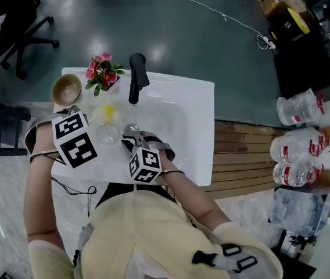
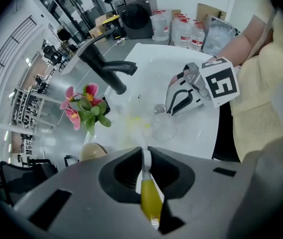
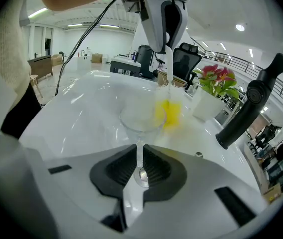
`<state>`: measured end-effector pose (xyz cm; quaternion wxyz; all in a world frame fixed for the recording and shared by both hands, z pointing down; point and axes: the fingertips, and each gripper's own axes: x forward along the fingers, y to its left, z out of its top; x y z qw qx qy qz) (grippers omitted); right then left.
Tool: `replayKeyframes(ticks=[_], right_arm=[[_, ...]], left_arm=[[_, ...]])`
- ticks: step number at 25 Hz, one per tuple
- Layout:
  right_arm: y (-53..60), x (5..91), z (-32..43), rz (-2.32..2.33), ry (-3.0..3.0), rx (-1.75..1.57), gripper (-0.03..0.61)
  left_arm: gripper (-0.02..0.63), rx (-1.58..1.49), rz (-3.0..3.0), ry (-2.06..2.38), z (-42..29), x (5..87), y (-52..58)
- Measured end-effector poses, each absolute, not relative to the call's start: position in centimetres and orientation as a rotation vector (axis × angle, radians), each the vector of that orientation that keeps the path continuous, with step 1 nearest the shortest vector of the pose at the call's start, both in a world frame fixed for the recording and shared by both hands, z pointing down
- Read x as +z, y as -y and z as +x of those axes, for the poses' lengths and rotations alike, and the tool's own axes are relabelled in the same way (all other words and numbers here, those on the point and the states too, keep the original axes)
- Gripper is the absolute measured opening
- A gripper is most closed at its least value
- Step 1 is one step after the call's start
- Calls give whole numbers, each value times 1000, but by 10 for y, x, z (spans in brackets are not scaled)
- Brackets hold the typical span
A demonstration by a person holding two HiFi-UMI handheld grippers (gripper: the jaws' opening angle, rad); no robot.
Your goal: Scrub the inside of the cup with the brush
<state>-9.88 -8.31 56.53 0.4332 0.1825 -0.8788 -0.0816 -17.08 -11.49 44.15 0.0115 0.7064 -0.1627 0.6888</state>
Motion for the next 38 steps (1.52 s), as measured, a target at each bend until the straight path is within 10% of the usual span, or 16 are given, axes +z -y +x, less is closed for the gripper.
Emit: replayKeyframes(ticks=[38], right_arm=[[100,572,-87,522,2236,190,51]], left_arm=[[44,2147,2118,396,-188,446,50]])
